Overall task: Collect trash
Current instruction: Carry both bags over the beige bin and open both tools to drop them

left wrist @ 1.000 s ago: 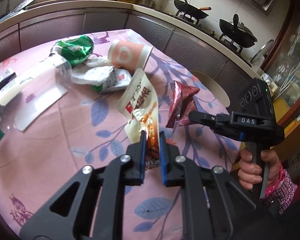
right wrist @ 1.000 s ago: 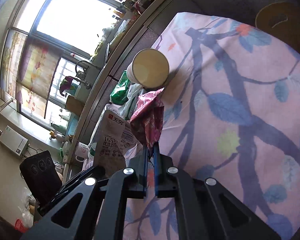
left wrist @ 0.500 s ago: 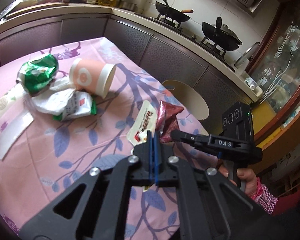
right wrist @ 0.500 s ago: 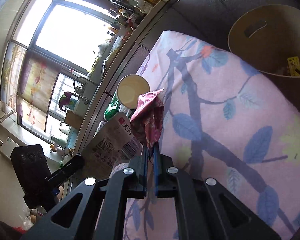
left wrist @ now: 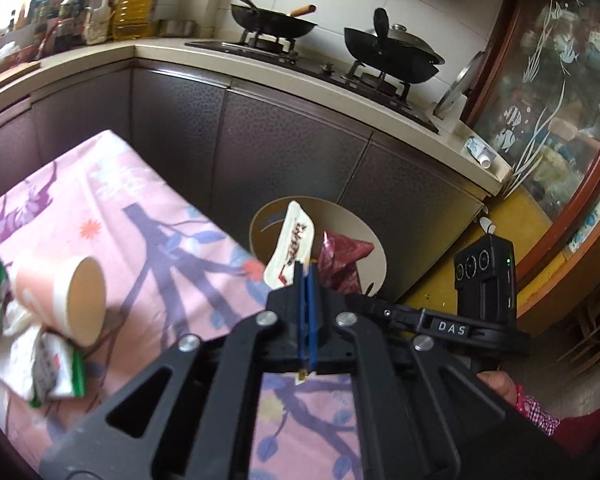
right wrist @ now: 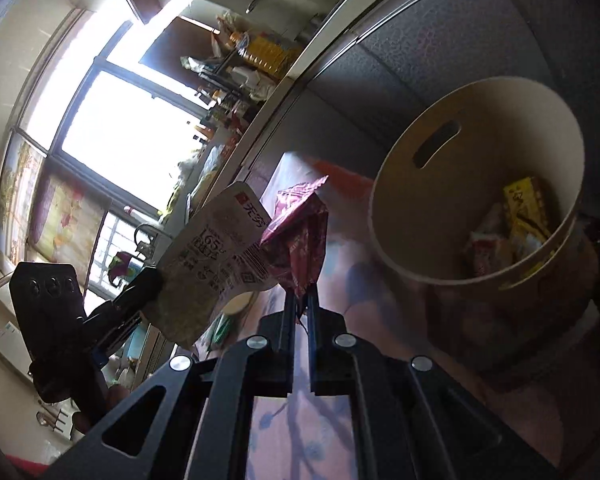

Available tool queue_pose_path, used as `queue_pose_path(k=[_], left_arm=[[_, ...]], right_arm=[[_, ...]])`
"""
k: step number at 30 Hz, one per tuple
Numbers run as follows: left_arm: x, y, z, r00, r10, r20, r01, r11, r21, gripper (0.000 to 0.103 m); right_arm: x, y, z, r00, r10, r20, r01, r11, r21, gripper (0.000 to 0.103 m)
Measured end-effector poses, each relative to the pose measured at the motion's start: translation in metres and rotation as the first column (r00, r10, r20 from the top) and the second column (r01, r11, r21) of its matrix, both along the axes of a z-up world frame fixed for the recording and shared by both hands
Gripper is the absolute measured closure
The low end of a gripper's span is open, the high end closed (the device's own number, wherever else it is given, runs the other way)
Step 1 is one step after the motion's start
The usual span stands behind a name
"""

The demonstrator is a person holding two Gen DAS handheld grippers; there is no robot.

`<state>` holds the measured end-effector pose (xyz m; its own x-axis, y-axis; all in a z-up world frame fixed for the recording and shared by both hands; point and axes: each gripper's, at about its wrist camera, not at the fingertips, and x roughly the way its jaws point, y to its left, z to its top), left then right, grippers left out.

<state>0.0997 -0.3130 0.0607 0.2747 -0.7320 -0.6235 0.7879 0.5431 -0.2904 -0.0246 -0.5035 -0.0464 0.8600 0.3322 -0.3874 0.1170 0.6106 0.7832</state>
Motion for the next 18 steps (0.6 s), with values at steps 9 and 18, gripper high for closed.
queue_pose_path(k=[9, 18], left_arm=[[0.026, -0.106, -0.025, 0.999, -0.009, 0.048, 0.004, 0.994, 0.112, 0.074], [0.030, -0.050, -0.015, 0.986, 0.169, 0.007, -0.169, 0.985, -0.024, 0.056]], right_arm=[[0.014, -0.058, -0.026, 0.975, -0.157, -0.159, 0.156, 0.988, -0.022, 0.086], [-0.016, -0.053, -0.006, 0.968, -0.252, -0.019, 0.251, 0.967, -0.044, 0.032]])
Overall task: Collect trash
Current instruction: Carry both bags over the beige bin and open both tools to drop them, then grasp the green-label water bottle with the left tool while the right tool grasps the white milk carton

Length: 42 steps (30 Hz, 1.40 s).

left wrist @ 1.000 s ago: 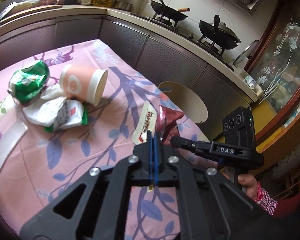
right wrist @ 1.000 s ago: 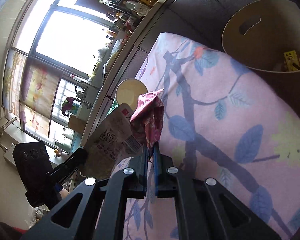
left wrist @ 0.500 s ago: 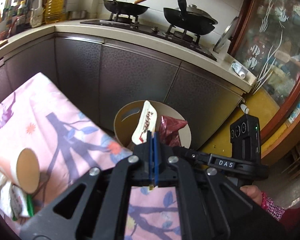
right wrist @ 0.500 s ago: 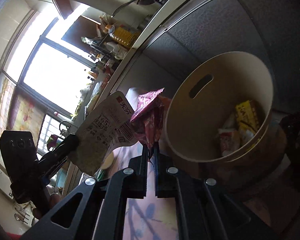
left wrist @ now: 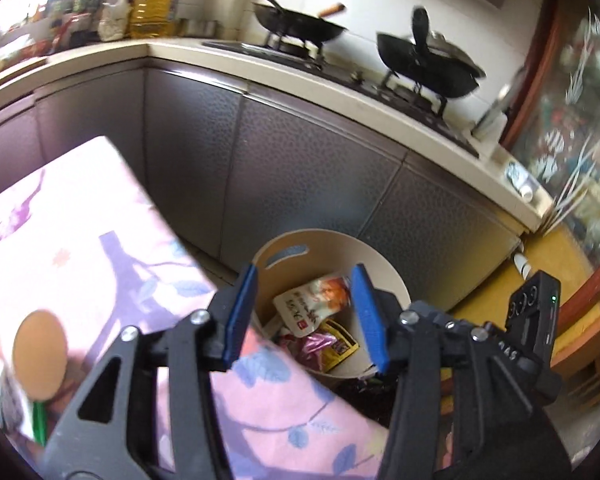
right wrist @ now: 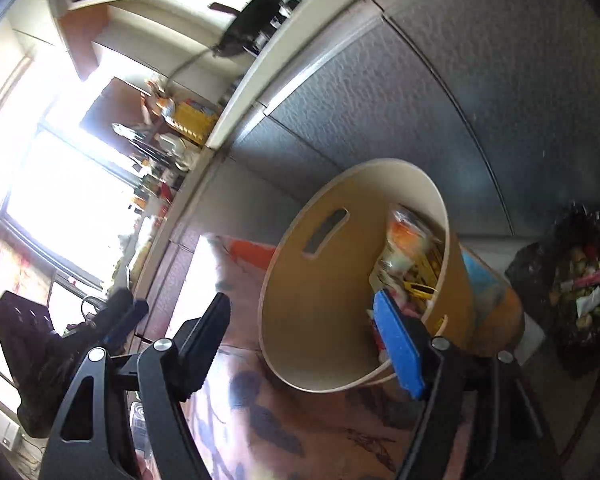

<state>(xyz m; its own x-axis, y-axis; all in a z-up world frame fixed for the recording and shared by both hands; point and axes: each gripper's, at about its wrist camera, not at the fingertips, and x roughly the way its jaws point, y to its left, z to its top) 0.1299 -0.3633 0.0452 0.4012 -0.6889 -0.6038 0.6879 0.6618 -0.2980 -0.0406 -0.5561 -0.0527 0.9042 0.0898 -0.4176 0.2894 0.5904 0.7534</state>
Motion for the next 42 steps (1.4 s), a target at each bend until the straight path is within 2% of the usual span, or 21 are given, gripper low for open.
queue_pose_path(k=[5, 9, 13, 15, 17, 19, 23, 25, 26, 28, 31, 33, 35, 36, 37, 39, 40, 42], left_arm=[[-0.024, 0.059, -0.011, 0.998, 0.057, -0.036, -0.057, 0.998, -0.006, 0.055], [-0.042, 0.117, -0.013, 0.995, 0.095, -0.019, -0.095, 0.995, 0.005, 0.055], [-0.062, 0.186, -0.016, 0.987, 0.157, 0.015, -0.158, 0.986, 0.052, 0.055], [-0.073, 0.226, -0.019, 0.979, 0.203, 0.026, -0.205, 0.976, 0.069, 0.055], [-0.083, 0.270, -0.023, 0.961, 0.275, 0.039, -0.278, 0.956, 0.095, 0.053], [-0.088, 0.314, -0.026, 0.929, 0.367, 0.044, -0.370, 0.923, 0.108, 0.046], [-0.092, 0.403, -0.031, 0.827, 0.561, -0.032, -0.559, 0.827, 0.056, 0.045], [-0.092, 0.436, -0.035, 0.782, 0.616, -0.098, -0.616, 0.787, 0.026, 0.045], [-0.093, 0.447, -0.038, 0.770, 0.623, -0.135, -0.628, 0.778, 0.006, 0.045], [-0.093, 0.460, -0.042, 0.768, 0.609, -0.198, -0.626, 0.779, -0.035, 0.045], [-0.091, 0.457, -0.045, 0.782, 0.574, -0.242, -0.604, 0.794, -0.068, 0.045], [-0.087, 0.454, -0.047, 0.786, 0.564, -0.252, -0.598, 0.798, -0.079, 0.045], [-0.085, 0.458, -0.048, 0.782, 0.566, -0.261, -0.601, 0.795, -0.077, 0.045], [-0.084, 0.463, -0.047, 0.777, 0.573, -0.261, -0.609, 0.790, -0.077, 0.045], [-0.084, 0.469, -0.046, 0.772, 0.581, -0.258, -0.616, 0.783, -0.083, 0.045], [-0.083, 0.484, -0.043, 0.755, 0.603, -0.257, -0.641, 0.761, -0.099, 0.033], [-0.083, 0.491, -0.042, 0.743, 0.616, -0.261, -0.656, 0.748, -0.102, 0.031], [-0.083, 0.506, -0.041, 0.723, 0.636, -0.270, -0.680, 0.725, -0.112, 0.031]], right_arm=[[0.003, 0.015, 0.010, 0.996, 0.081, 0.021, -0.081, 0.997, 0.006, 0.032], [0.014, 0.036, 0.020, 0.986, 0.168, 0.012, -0.168, 0.986, -0.008, 0.032], [0.025, 0.078, 0.037, 0.959, 0.284, 0.024, -0.282, 0.958, -0.058, 0.036], [0.033, 0.106, 0.043, 0.934, 0.355, 0.029, -0.353, 0.933, -0.066, 0.038], [0.048, 0.138, 0.048, 0.898, 0.440, 0.012, -0.438, 0.896, -0.081, 0.039], [0.066, 0.177, 0.055, 0.851, 0.525, -0.016, -0.524, 0.845, -0.112, 0.039], [0.114, 0.267, 0.069, 0.738, 0.668, -0.090, -0.672, 0.717, -0.187, 0.039], [0.142, 0.307, 0.073, 0.702, 0.702, -0.123, -0.709, 0.670, -0.222, 0.039], [0.156, 0.324, 0.075, 0.691, 0.710, -0.137, -0.719, 0.654, -0.235, 0.039], [0.183, 0.354, 0.075, 0.676, 0.717, -0.170, -0.733, 0.629, -0.258, 0.039], [0.216, 0.379, 0.068, 0.652, 0.729, -0.209, -0.757, 0.612, -0.231, 0.039], [0.226, 0.389, 0.059, 0.613, 0.758, -0.223, -0.790, 0.587, -0.179, 0.039], [0.218, 0.396, 0.055, 0.559, 0.802, -0.210, -0.829, 0.546, -0.121, 0.039], [0.206, 0.399, 0.057, 0.521, 0.832, -0.190, -0.854, 0.510, -0.107, 0.039], [0.190, 0.402, 0.059, 0.472, 0.867, -0.164, -0.882, 0.463, -0.090, 0.039], [0.154, 0.411, 0.064, 0.369, 0.923, -0.109, -0.929, 0.363, -0.068, 0.039], [0.136, 0.415, 0.066, 0.330, 0.938, -0.102, -0.943, 0.322, -0.087, 0.039], [0.106, 0.414, 0.070, 0.291, 0.952, -0.094, -0.952, 0.278, -0.130, 0.039]])
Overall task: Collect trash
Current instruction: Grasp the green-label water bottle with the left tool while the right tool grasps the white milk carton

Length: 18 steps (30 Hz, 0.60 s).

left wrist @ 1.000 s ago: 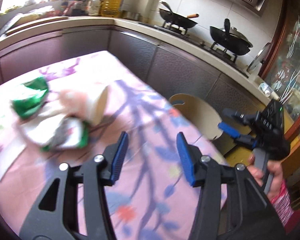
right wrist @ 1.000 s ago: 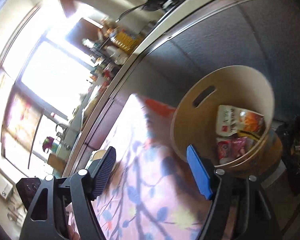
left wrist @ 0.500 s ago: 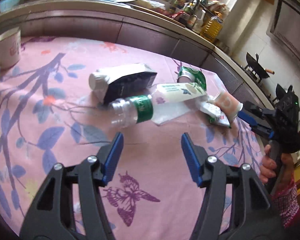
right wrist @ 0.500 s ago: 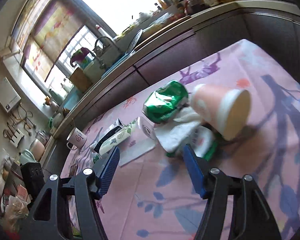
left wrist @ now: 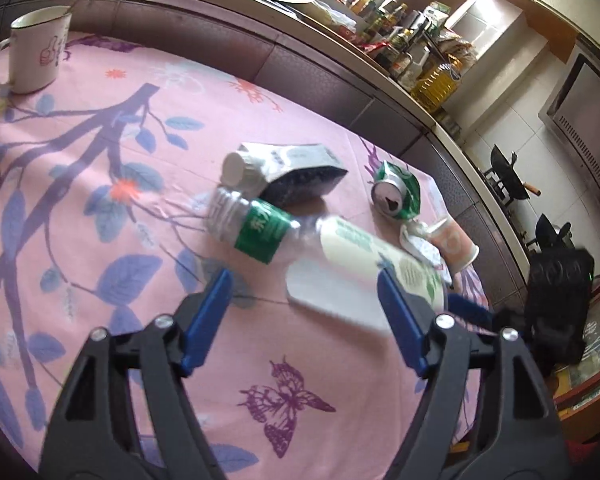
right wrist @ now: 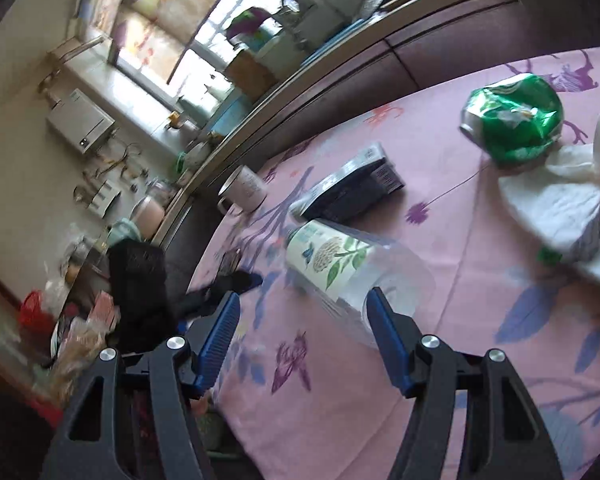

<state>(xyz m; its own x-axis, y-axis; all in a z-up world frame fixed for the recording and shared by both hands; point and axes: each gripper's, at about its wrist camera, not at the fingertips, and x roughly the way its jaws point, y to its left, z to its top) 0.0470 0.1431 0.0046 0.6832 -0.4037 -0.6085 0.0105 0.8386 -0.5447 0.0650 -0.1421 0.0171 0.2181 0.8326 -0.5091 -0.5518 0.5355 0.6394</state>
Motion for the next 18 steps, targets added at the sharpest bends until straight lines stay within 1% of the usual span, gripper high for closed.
queue_pose_path(k=[2, 5, 6, 9, 10, 13, 15, 17, 18], left_arm=[[0.000, 0.013, 0.000, 1.000, 0.028, -0.007, -0.028, 0.999, -0.032, 0.031], [0.002, 0.022, -0.005, 0.999, 0.034, -0.040, -0.037, 0.995, -0.093, 0.031], [0.003, 0.022, -0.006, 0.998, 0.031, -0.048, -0.036, 0.995, -0.098, 0.031], [0.014, 0.016, -0.009, 0.996, 0.019, -0.088, -0.026, 0.997, -0.074, 0.031], [0.021, 0.016, -0.012, 0.994, 0.011, -0.105, -0.019, 0.997, -0.076, 0.031], [0.044, 0.015, -0.020, 0.984, -0.033, -0.177, 0.012, 0.993, -0.116, 0.031], [0.059, 0.016, -0.027, 0.974, -0.049, -0.220, 0.018, 0.990, -0.142, 0.025], [0.073, 0.017, -0.036, 0.961, -0.055, -0.272, 0.014, 0.989, -0.150, 0.027], [0.075, 0.019, -0.036, 0.964, -0.049, -0.261, 0.005, 0.986, -0.165, 0.029]], right_arm=[[-0.017, -0.005, -0.002, 1.000, -0.003, 0.011, 0.003, 1.000, -0.007, 0.039], [-0.025, -0.014, -0.003, 0.997, -0.059, 0.059, 0.062, 0.997, -0.052, 0.039], [-0.023, -0.019, -0.006, 0.996, -0.077, 0.054, 0.080, 0.996, -0.049, 0.039], [-0.010, -0.025, -0.011, 0.991, -0.129, 0.027, 0.130, 0.990, -0.053, 0.039], [-0.008, -0.025, -0.011, 0.991, -0.133, 0.026, 0.134, 0.990, -0.050, 0.039], [-0.006, -0.018, -0.017, 0.992, -0.123, 0.016, 0.123, 0.991, -0.048, 0.039], [-0.006, -0.010, -0.021, 0.994, -0.109, 0.007, 0.110, 0.992, -0.054, 0.039], [-0.007, -0.002, -0.023, 0.996, -0.094, 0.002, 0.094, 0.993, -0.067, 0.039], [-0.006, 0.002, -0.022, 0.996, -0.089, 0.009, 0.090, 0.993, -0.079, 0.039]])
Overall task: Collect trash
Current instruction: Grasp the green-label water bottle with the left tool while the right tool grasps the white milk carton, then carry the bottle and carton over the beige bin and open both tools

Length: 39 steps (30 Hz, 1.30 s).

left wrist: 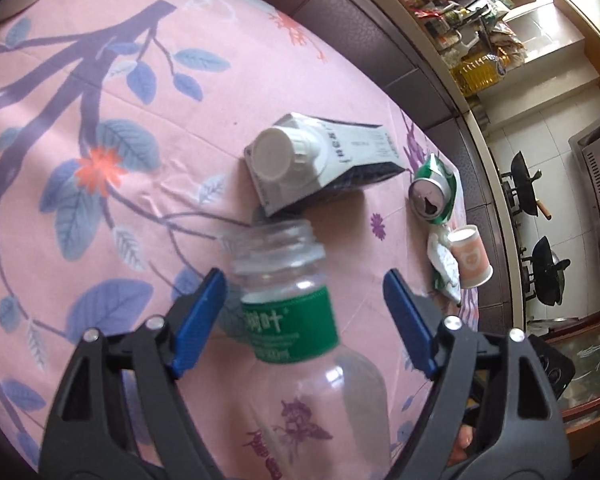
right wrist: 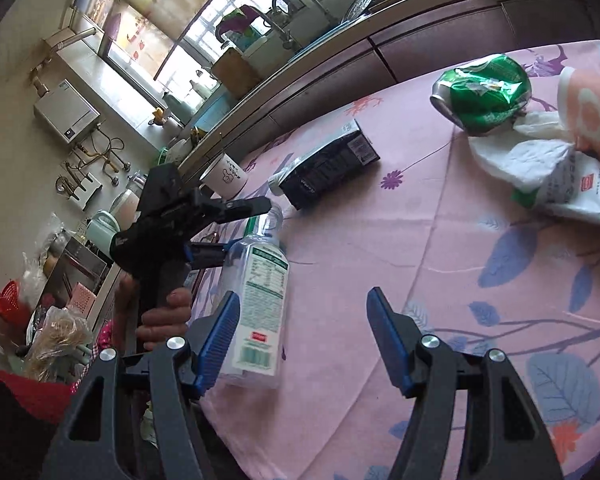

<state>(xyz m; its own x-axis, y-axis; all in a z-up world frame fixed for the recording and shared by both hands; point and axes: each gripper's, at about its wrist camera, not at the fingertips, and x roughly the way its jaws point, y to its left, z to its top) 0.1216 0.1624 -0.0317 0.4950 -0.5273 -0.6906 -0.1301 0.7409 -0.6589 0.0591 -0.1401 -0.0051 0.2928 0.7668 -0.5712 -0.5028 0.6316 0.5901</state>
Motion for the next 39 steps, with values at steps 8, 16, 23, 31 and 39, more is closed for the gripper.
queue_pose_path(k=[8, 16, 23, 31, 39], left_arm=[[-0.022, 0.007, 0.005, 0.996, -0.023, 0.091, 0.024, 1.000, -0.007, 0.064], [-0.086, 0.059, 0.029, 0.972, 0.085, 0.219, -0.064, 0.993, -0.102, 0.064], [-0.101, 0.077, 0.030, 0.964, 0.126, 0.236, -0.093, 0.984, -0.149, 0.064], [-0.098, 0.070, 0.037, 0.962, 0.094, 0.257, -0.063, 0.990, -0.126, 0.064], [-0.092, 0.032, 0.078, 0.943, 0.017, 0.333, 0.008, 0.997, -0.073, 0.064]], right_arm=[[0.026, 0.068, 0.046, 0.935, 0.168, 0.312, -0.053, 0.937, -0.346, 0.039], [0.067, 0.184, 0.037, 0.799, 0.466, 0.380, -0.139, 0.758, -0.637, 0.039], [0.057, 0.256, -0.019, 0.599, 0.720, 0.351, -0.041, 0.466, -0.884, 0.053], [0.059, 0.244, -0.017, 0.565, 0.703, 0.432, 0.053, 0.491, -0.869, 0.075], [0.055, 0.126, 0.101, 0.801, 0.250, 0.544, 0.026, 0.894, -0.448, 0.079]])
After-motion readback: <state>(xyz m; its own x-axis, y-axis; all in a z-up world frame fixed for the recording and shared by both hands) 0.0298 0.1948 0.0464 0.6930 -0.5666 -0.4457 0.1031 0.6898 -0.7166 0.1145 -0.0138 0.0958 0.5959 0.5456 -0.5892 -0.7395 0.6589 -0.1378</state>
